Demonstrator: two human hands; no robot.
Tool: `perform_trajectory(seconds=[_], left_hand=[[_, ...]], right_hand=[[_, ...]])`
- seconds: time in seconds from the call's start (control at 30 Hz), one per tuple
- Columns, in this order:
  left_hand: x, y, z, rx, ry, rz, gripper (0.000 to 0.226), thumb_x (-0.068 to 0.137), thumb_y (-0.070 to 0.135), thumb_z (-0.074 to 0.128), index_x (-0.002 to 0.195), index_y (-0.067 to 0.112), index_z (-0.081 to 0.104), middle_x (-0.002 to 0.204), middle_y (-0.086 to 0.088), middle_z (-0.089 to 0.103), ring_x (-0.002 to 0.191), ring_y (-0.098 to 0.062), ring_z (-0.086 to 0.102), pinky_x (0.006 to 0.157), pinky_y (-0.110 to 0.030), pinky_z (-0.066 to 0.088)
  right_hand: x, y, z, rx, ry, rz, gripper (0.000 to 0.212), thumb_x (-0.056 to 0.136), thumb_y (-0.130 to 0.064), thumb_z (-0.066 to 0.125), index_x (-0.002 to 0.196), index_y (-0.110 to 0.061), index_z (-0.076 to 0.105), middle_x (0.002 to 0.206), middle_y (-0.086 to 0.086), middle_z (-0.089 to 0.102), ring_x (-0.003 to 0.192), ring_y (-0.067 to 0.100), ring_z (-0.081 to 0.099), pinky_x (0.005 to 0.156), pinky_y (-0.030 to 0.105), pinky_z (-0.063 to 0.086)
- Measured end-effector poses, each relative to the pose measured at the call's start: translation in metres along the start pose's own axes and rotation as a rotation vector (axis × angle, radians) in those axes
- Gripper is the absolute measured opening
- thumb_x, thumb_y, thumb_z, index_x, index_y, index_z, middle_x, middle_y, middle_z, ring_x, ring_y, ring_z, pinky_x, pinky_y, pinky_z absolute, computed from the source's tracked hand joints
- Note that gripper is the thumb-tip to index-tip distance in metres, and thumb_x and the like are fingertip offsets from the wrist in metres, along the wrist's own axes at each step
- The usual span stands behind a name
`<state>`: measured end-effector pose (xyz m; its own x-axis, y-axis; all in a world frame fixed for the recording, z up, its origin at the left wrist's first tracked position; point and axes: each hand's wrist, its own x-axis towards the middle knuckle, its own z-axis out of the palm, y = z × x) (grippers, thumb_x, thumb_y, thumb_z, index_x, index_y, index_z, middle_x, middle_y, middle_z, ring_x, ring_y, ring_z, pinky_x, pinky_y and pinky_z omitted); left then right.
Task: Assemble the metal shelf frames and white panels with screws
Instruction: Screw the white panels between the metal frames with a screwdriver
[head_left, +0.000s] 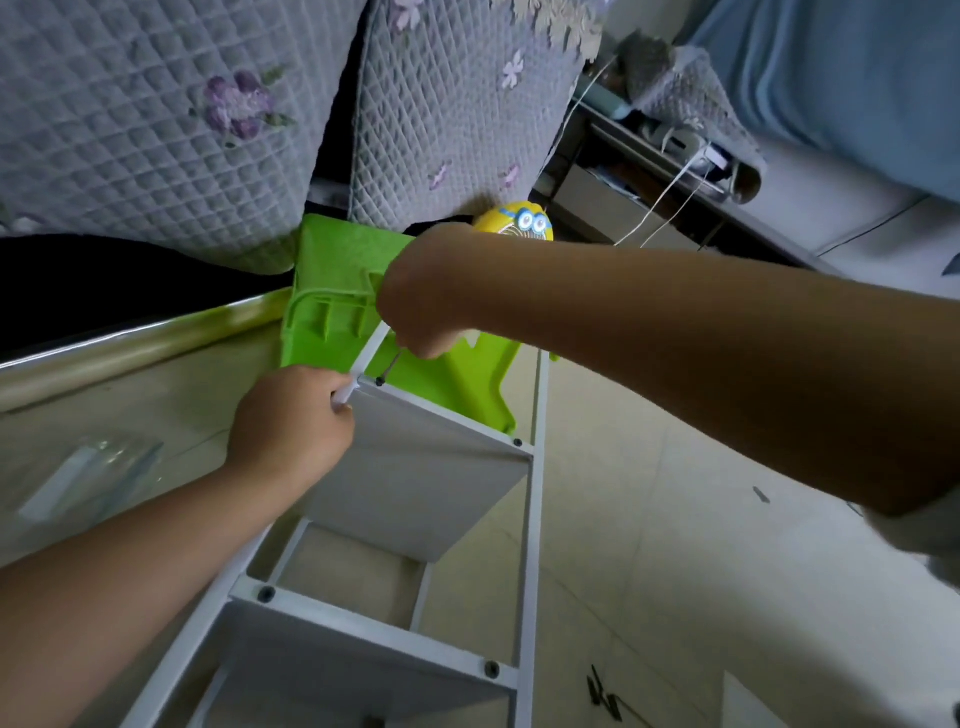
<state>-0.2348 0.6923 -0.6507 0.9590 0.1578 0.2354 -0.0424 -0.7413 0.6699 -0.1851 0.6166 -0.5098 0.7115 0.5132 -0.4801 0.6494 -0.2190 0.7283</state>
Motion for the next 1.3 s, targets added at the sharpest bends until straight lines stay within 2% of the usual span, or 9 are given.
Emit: perform_trajectory(seconds=[0.17, 0.27, 0.37, 0.53, 0.67, 0.77, 1.0, 1.1, 1.3], left_hand=[[0.001, -0.002, 0.003, -0.008, 0.018, -0.003, 0.022, 0.080, 0.008, 0.056, 0.093, 0.001, 0.071, 0.087, -0.023, 0.067, 0.086, -0.042, 0.060, 0.068, -0.040, 0.047], [-0.001, -0.003, 0.002, 0.000, 0.031, -0.013, 0.027, 0.079, 0.005, 0.060, 0.104, 0.007, 0.071, 0.092, -0.021, 0.069, 0.090, -0.040, 0.061, 0.069, -0.037, 0.046], [0.000, -0.002, 0.000, -0.017, 0.022, -0.019, 0.025, 0.079, 0.006, 0.061, 0.102, 0.007, 0.071, 0.087, -0.021, 0.068, 0.087, -0.040, 0.061, 0.068, -0.037, 0.046], [0.000, -0.004, 0.000, -0.038, 0.011, -0.015, 0.021, 0.079, 0.011, 0.058, 0.091, -0.001, 0.071, 0.081, -0.021, 0.066, 0.081, -0.040, 0.060, 0.065, -0.040, 0.046], [-0.001, -0.003, 0.000, -0.059, 0.036, -0.007, 0.045, 0.067, 0.024, 0.041, 0.090, -0.001, 0.071, 0.088, -0.021, 0.068, 0.085, -0.040, 0.061, 0.067, -0.040, 0.048], [-0.003, 0.000, 0.000, -0.056, 0.028, -0.046, 0.028, 0.081, 0.011, 0.055, 0.103, 0.003, 0.070, 0.101, -0.018, 0.068, 0.097, -0.037, 0.060, 0.075, -0.039, 0.048], [-0.001, -0.002, 0.002, -0.060, 0.026, -0.049, 0.026, 0.080, 0.006, 0.059, 0.104, 0.001, 0.069, 0.103, -0.020, 0.067, 0.098, -0.038, 0.059, 0.077, -0.039, 0.049], [0.000, -0.002, 0.004, -0.038, 0.017, -0.030, 0.034, 0.076, 0.018, 0.049, 0.092, -0.005, 0.069, 0.093, -0.023, 0.067, 0.090, -0.041, 0.060, 0.074, -0.043, 0.048], [-0.003, 0.001, 0.000, -0.047, 0.036, -0.049, 0.026, 0.080, 0.006, 0.057, 0.103, 0.002, 0.070, 0.100, -0.020, 0.068, 0.098, -0.039, 0.060, 0.076, -0.040, 0.048]], right_hand=[[0.033, 0.021, -0.015, 0.398, -0.427, 0.066, 0.042, 0.099, -0.026, 0.036, 0.064, -0.009, 0.051, 0.034, -0.003, 0.047, 0.052, 0.013, 0.041, 0.034, 0.010, 0.034], [0.036, 0.021, -0.009, 0.429, -0.510, 0.068, 0.040, 0.100, -0.026, 0.032, 0.077, -0.004, 0.057, 0.048, 0.002, 0.052, 0.055, 0.013, 0.042, 0.031, 0.008, 0.033], [0.023, 0.017, -0.002, 0.309, -0.261, 0.057, 0.030, 0.094, -0.025, 0.043, 0.072, -0.008, 0.054, 0.058, 0.003, 0.055, 0.062, 0.019, 0.050, 0.043, 0.018, 0.039], [-0.012, 0.017, 0.018, 0.070, 0.053, -0.021, 0.027, 0.089, -0.011, 0.044, 0.111, -0.010, 0.059, 0.105, 0.011, 0.062, 0.097, 0.030, 0.058, 0.066, 0.028, 0.036], [-0.020, 0.012, 0.037, -0.226, 0.314, -0.054, 0.042, 0.078, -0.008, 0.030, 0.083, -0.020, 0.070, 0.071, 0.001, 0.063, 0.069, 0.023, 0.062, 0.066, 0.029, 0.045], [-0.018, 0.004, 0.046, -0.265, 0.453, -0.105, 0.039, 0.073, -0.011, 0.032, 0.063, -0.020, 0.069, 0.050, 0.000, 0.055, 0.050, 0.021, 0.055, 0.053, 0.023, 0.042], [-0.019, 0.009, 0.016, -0.120, 0.156, -0.076, 0.034, 0.100, -0.029, 0.032, 0.117, -0.010, 0.054, 0.109, 0.013, 0.061, 0.101, 0.034, 0.057, 0.064, 0.029, 0.035], [-0.001, 0.007, 0.002, 0.022, -0.037, -0.039, 0.033, 0.099, -0.027, 0.038, 0.114, -0.006, 0.059, 0.096, 0.008, 0.061, 0.080, 0.025, 0.053, 0.064, 0.023, 0.040], [0.025, 0.012, -0.025, 0.310, -0.416, -0.026, 0.035, 0.101, -0.019, 0.032, 0.121, -0.004, 0.057, 0.066, -0.002, 0.042, 0.054, 0.007, 0.037, 0.027, 0.006, 0.030]])
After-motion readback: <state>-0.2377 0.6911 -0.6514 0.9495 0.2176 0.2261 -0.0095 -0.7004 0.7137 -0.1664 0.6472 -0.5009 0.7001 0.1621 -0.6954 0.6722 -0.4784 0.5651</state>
